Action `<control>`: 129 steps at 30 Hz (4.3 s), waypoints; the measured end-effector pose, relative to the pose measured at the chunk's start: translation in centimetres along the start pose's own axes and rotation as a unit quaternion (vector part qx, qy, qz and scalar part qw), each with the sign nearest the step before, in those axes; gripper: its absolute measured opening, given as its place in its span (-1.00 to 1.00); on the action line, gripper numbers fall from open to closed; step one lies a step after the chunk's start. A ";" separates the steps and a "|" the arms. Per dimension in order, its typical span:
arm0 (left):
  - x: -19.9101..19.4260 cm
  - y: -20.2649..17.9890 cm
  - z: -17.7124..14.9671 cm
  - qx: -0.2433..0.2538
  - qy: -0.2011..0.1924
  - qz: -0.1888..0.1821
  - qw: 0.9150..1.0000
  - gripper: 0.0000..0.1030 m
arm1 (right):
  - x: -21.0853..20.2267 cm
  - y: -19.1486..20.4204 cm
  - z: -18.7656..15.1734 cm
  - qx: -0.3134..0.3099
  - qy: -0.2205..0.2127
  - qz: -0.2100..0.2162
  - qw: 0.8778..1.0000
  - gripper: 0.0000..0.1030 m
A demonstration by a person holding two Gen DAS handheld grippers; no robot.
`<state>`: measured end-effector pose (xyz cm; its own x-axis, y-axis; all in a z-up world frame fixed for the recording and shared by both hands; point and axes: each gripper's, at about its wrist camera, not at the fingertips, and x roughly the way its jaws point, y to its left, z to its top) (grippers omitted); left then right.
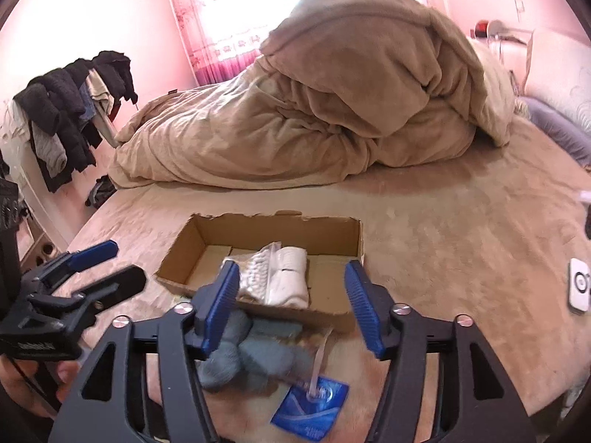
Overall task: Organize objects
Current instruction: 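Grasp the grey gloves with the left gripper while the right gripper grasps the blue tissue pack, then lift the gloves and tissue pack into the box while both grippers open to release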
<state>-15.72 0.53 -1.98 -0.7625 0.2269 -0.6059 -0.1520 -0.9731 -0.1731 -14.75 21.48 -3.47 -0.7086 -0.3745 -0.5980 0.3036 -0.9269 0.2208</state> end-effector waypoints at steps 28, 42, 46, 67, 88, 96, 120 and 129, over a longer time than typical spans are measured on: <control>-4.0 2.0 -9.8 -0.020 0.018 0.023 0.999 0.91 | -3.9 2.1 -8.3 -0.049 0.050 -0.066 0.995 0.51; 2.3 -2.0 -9.8 0.021 0.055 -0.014 0.998 0.91 | 3.0 -1.1 -11.8 -0.011 0.120 -0.040 0.992 0.51; 4.8 -2.6 -8.9 0.027 0.061 -0.011 0.998 0.91 | 4.3 -1.4 -12.4 -0.008 0.132 -0.029 0.991 0.51; 9.0 -1.9 -9.7 -0.014 0.096 -0.073 0.993 -0.16 | 5.4 -1.8 -13.7 -0.021 0.135 -0.033 0.990 -0.05; -1.4 -0.3 -6.0 -0.035 0.010 -0.094 0.995 -0.19 | -1.6 -2.5 -9.6 0.003 0.061 -0.054 0.997 -0.17; -5.9 0.0 -3.7 -0.023 -0.024 -0.092 0.995 -0.19 | -6.1 -1.2 -6.3 0.000 0.011 -0.031 0.999 -0.17; -1.4 5.2 3.0 -0.017 -0.053 -0.037 0.998 -0.18 | -2.4 0.1 1.3 -0.035 -0.023 -0.007 0.999 -0.16; 4.4 6.5 3.3 -0.021 -0.018 -0.042 0.999 -0.17 | 2.1 -1.6 1.9 -0.025 -0.004 -0.008 1.000 -0.16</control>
<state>-22.16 -4.95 -3.26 -0.7703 0.3059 -0.5596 -0.1904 -0.9477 -0.2561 -17.94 22.12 -3.57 -0.7181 -0.3609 -0.5950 0.3236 -0.9301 0.1737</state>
